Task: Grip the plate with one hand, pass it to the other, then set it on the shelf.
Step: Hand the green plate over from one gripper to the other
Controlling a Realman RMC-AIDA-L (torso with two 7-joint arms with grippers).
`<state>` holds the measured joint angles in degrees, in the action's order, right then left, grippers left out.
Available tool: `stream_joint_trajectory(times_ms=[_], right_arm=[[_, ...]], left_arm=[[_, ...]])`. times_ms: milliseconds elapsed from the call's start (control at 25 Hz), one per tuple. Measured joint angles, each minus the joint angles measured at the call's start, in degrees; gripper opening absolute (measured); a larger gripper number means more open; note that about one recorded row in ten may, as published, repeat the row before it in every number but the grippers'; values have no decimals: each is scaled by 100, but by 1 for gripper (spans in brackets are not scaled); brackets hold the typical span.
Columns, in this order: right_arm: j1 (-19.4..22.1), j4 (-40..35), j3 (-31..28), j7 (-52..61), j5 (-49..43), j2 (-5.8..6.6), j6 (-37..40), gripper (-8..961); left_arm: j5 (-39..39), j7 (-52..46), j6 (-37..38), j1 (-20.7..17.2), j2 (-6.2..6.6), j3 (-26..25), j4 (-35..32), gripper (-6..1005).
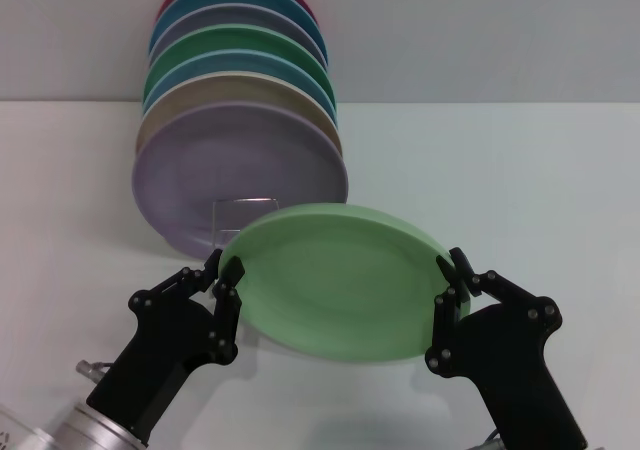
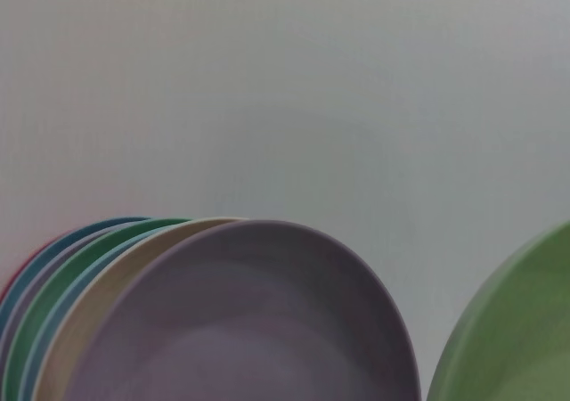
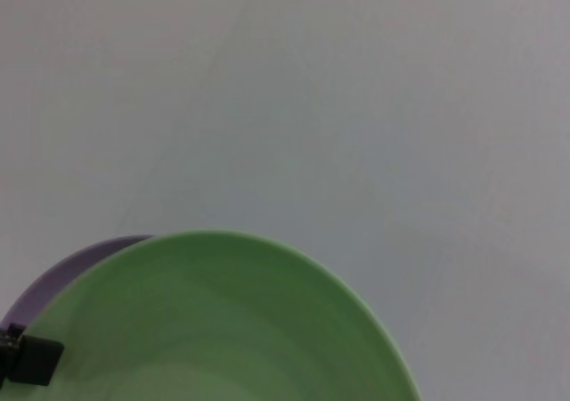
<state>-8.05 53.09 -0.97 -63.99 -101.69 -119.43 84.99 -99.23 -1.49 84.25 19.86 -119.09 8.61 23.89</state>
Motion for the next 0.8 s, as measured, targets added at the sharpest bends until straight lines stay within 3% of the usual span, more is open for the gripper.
stream_joint_trajectory(times_ms=[440,800], right_arm=[[-26,14,7,-1,0,8,-34,20],[-81,16,25,-1,1,11,-54,20]], left_arm=[[4,-12,-6,7,1,-1,-16,129],[8,3,36,-22,4,-9,6,52]])
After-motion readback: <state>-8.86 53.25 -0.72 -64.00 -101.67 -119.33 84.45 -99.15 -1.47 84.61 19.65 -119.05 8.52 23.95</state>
